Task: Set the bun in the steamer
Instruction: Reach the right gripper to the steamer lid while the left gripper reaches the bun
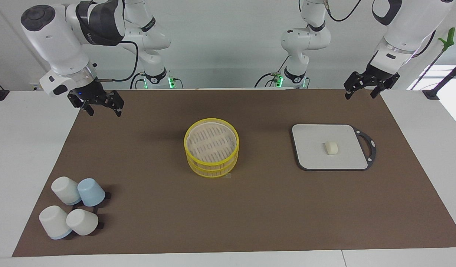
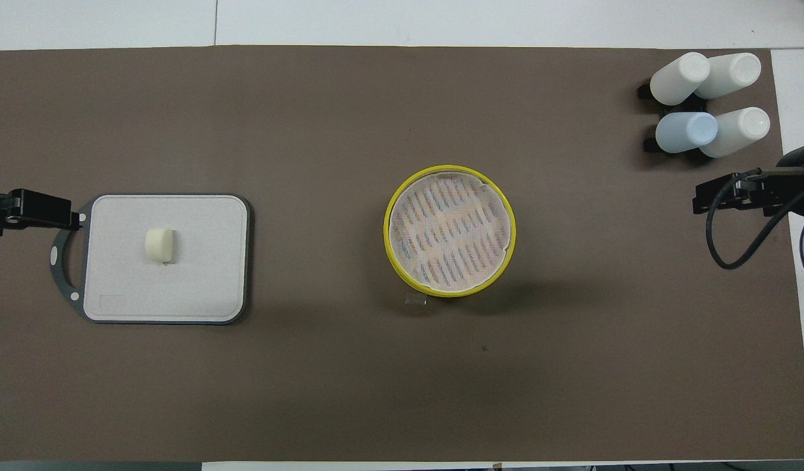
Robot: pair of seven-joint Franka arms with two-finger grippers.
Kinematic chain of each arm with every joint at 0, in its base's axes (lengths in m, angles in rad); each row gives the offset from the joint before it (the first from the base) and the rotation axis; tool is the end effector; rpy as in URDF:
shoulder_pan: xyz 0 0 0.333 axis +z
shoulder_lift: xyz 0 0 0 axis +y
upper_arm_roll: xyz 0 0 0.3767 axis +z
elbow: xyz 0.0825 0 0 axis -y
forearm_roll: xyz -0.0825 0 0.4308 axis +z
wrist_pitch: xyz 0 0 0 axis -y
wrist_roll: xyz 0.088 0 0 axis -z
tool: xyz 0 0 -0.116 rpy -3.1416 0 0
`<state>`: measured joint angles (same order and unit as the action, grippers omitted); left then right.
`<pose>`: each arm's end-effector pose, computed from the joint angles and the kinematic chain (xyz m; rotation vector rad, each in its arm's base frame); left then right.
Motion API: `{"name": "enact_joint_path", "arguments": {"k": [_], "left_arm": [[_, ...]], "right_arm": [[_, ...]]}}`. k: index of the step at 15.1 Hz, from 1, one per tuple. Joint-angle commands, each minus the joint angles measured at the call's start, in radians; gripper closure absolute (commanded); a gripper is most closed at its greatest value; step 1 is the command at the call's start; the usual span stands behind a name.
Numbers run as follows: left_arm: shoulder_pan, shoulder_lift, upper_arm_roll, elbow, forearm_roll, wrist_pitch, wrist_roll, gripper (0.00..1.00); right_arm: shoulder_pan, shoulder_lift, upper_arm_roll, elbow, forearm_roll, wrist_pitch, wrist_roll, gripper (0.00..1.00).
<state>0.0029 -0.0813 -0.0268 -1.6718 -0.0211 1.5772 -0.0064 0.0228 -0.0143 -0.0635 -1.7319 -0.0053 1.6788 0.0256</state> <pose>0.5702 -0.0168 0.6720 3.1227 -0.0267 -0.0213 0.5983 -0.0252 0.6101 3.1352 -0.1029 -0.0610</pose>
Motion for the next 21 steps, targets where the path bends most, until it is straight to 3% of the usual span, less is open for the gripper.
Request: {"name": "enact_joint_path", "arguments": {"k": [1,5,8,9,12,14,15,18,21], "left_arm": [[-0.011,-0.018,0.007,-0.014,0.015,-0.008,0.011,0.00],[-0.011,-0.018,0.007,-0.016,0.015,-0.008,0.011,0.00],[-0.003,-0.047,0.007,-0.080,0.015,0.033,0.014,0.00],[-0.003,-0.061,0.007,-0.109,0.015,0.053,0.014,0.00],[0.005,-0.098,0.011,-0.227,0.013,0.142,0.038,0.00],[0.022,-0.115,0.011,-0.339,0.013,0.252,0.049,0.00],[0.026,-0.120,0.011,-0.392,0.013,0.298,0.054,0.00],[0.039,-0.106,0.011,-0.540,0.013,0.472,0.075,0.00],[0.039,-0.045,0.011,-0.638,0.013,0.674,0.077,0.00]], "right_arm": [[-0.003,0.007,0.001,0.011,0.011,-0.002,-0.024,0.00],[0.002,0.001,0.014,0.005,0.011,-0.014,-0.015,0.00],[0.008,0.000,0.062,0.023,0.042,-0.045,-0.027,0.00],[0.015,0.025,0.129,0.064,0.048,-0.025,-0.013,0.00],[0.078,0.176,0.249,0.268,0.039,-0.092,0.246,0.00],[0.226,0.352,0.240,0.495,-0.013,-0.135,0.356,0.00],[0.290,0.400,0.240,0.540,-0.068,-0.131,0.376,0.00],[0.426,0.499,0.237,0.561,-0.108,-0.027,0.575,0.00],[0.473,0.521,0.241,0.502,-0.165,0.073,0.618,0.00]]}}
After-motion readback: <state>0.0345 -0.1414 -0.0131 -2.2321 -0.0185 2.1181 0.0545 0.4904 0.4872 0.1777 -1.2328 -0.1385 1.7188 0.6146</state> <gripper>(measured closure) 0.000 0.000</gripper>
